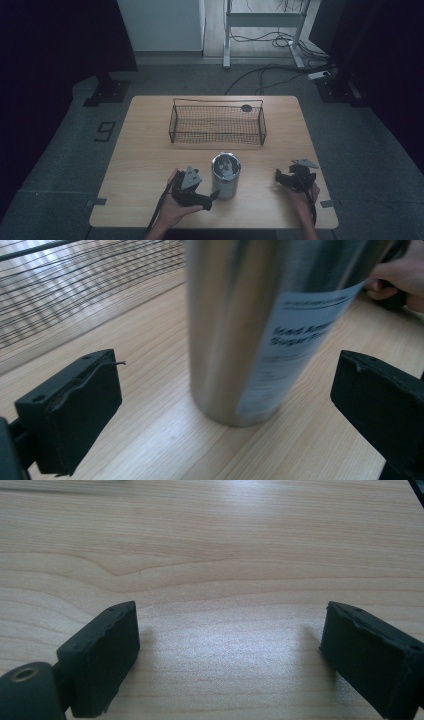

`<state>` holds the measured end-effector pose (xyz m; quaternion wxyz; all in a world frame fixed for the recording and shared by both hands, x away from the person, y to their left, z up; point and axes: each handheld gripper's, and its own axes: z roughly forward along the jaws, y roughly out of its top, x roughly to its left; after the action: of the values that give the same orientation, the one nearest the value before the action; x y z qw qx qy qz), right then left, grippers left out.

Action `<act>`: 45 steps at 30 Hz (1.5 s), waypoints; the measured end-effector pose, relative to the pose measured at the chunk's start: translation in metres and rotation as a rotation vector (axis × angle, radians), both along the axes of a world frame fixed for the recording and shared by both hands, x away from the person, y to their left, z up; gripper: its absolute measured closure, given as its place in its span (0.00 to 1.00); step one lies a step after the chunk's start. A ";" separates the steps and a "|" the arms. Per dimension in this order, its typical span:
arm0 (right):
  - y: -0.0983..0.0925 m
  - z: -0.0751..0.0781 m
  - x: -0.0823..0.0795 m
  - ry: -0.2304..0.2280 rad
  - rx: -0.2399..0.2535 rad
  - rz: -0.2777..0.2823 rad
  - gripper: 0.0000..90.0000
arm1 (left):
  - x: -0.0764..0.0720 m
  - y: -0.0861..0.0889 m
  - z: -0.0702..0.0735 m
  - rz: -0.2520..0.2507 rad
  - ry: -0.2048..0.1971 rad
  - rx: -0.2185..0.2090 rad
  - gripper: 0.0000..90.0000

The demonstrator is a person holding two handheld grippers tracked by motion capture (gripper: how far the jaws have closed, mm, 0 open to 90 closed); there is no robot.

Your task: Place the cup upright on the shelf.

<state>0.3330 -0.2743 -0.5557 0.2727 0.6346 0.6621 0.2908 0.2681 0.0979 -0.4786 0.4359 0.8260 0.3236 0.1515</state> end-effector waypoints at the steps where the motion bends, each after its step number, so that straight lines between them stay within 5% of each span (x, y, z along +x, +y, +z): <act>1: 0.000 0.000 0.000 0.000 0.000 0.000 0.09 | 0.000 0.000 0.000 0.000 0.000 0.000 0.00; 7: 0.000 0.000 0.000 0.000 0.001 -0.001 0.10 | 0.001 -0.010 -0.002 -0.009 -0.004 0.020 0.00; 18: 0.000 0.000 0.000 0.000 0.001 -0.004 0.10 | 0.014 -0.028 -0.001 -0.018 0.011 -0.024 0.00; 29: 0.000 0.000 0.000 -0.001 0.001 -0.005 0.10 | 0.025 -0.051 -0.005 -0.013 -0.029 -0.021 0.00; 45: 0.000 0.000 0.000 -0.001 0.001 -0.006 0.10 | 0.026 -0.052 -0.008 -0.029 -0.065 -0.038 0.04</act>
<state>0.3327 -0.2747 -0.5556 0.2736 0.6365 0.6599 0.2906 0.2940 0.0459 -0.4864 0.4640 0.8169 0.2999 0.1657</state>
